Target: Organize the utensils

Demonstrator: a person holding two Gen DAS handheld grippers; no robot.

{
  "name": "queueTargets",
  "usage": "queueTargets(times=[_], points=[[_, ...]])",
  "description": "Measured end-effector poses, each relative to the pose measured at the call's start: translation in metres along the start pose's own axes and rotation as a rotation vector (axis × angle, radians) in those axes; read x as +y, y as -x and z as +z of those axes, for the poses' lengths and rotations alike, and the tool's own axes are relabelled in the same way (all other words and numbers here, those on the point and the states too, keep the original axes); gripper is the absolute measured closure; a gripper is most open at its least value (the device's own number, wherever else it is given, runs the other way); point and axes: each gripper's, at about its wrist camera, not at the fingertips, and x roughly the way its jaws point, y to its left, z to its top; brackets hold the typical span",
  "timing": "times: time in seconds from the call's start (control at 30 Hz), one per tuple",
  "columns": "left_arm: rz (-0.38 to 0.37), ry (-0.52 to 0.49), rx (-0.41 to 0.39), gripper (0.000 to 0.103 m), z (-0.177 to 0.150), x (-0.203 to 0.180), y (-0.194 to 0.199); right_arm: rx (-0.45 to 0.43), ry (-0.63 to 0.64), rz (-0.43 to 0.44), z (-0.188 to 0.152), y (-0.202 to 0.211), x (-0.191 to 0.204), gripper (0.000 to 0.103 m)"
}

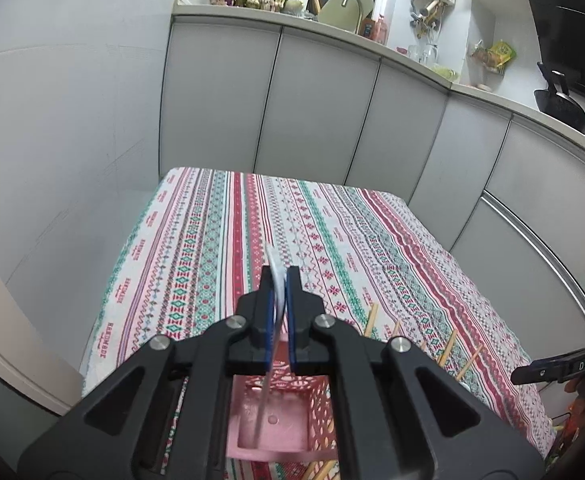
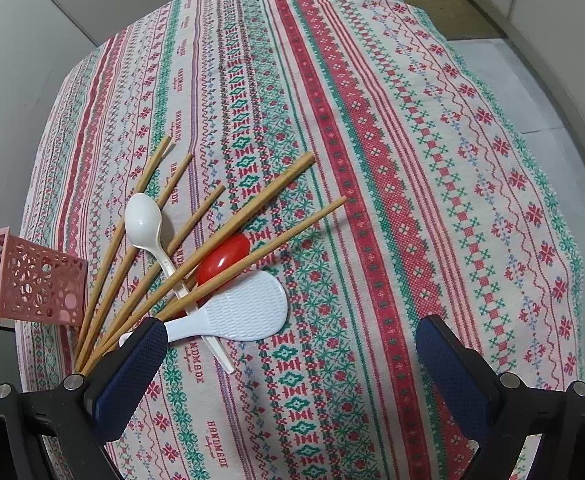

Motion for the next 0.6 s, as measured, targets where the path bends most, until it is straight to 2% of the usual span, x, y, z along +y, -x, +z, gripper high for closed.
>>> queueTargets(times=[0.1, 0.17, 0.3, 0.37, 0.5, 0.57, 0.6], points=[[-0.013, 0.02, 0.027, 0.098, 0.002, 0.002, 0.001, 0.005, 0.0, -0.004, -0.001, -0.001, 0.0, 0.001], [-0.007, 0.014, 0.042, 0.086, 0.003, 0.001, 0.003, 0.008, 0.001, -0.004, -0.001, -0.002, 0.001, 0.001], [-0.009, 0.006, 0.071, 0.074, 0.008, -0.002, 0.013, 0.015, 0.0, -0.006, -0.001, -0.004, 0.002, 0.001], [-0.004, 0.009, 0.085, 0.062, 0.01, -0.002, 0.017, 0.021, -0.005, 0.0, -0.001, -0.006, 0.001, 0.001], [0.012, 0.018, 0.112, 0.051, 0.017, -0.001, 0.028, 0.05, -0.033, 0.012, -0.002, -0.013, -0.002, 0.001], [0.022, 0.023, 0.132, 0.041, 0.019, 0.0, 0.034, 0.067, -0.058, 0.019, -0.003, -0.018, -0.005, 0.005], [0.03, 0.026, 0.146, 0.04, 0.02, 0.001, 0.039, 0.078, -0.075, 0.026, -0.003, -0.021, -0.007, 0.006]])
